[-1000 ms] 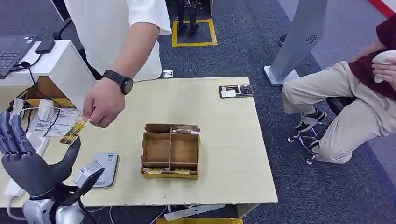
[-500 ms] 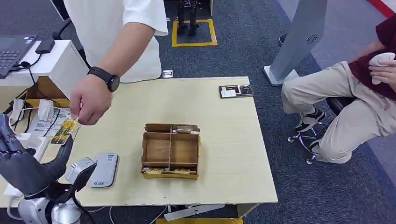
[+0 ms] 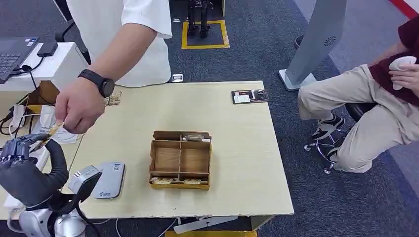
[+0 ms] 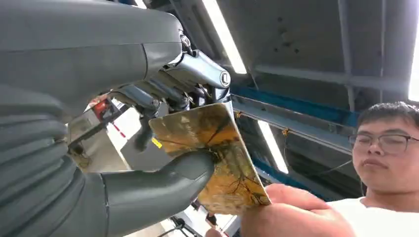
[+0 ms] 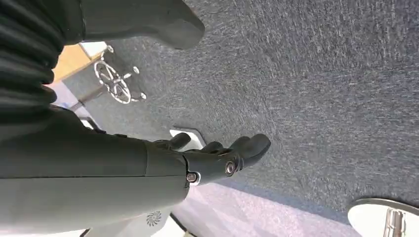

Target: Pass the card to the sensor for recognition and then transmit it.

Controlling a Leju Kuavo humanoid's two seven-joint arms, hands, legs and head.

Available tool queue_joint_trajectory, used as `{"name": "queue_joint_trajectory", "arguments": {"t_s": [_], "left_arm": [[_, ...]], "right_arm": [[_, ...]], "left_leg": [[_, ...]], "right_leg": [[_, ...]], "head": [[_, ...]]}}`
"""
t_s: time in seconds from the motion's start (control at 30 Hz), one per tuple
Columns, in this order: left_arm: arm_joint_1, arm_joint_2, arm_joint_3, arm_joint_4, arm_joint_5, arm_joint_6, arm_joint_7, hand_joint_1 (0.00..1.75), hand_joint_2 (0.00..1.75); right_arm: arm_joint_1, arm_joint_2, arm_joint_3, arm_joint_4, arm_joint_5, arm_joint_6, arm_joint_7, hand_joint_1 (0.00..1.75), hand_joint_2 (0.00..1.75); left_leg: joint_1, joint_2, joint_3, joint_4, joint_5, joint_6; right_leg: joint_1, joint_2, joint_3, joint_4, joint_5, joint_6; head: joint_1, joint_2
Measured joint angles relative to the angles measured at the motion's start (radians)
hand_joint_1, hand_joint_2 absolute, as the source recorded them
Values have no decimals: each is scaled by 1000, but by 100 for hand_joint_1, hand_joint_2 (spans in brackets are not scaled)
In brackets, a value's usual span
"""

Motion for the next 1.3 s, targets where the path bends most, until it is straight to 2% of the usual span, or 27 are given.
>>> {"name": "queue_joint_trajectory", "arguments": {"t_s": [0.67,1.03,1.3], "left_arm": [[0,0,0,4,-33,0,3,175,175],[-2,0,0,31,-147,0,81,175,175],[0,0,25,70,-181,0,102,175,175]], "right_arm": [[0,-5,0,7,-4,0,0,0,175],[0,-7,0,17,-24,0,-4,0,175],[1,-10,0,24,-43,0,-4,0,175]], "left_leg": [[0,0,0,0,0,0],[0,0,0,0,0,0],[0,0,0,0,0,0]], "right_leg": [[0,0,0,0,0,0],[0,0,0,0,0,0],[0,0,0,0,0,0]], "head": [[0,0],[0,0],[0,0]]}}
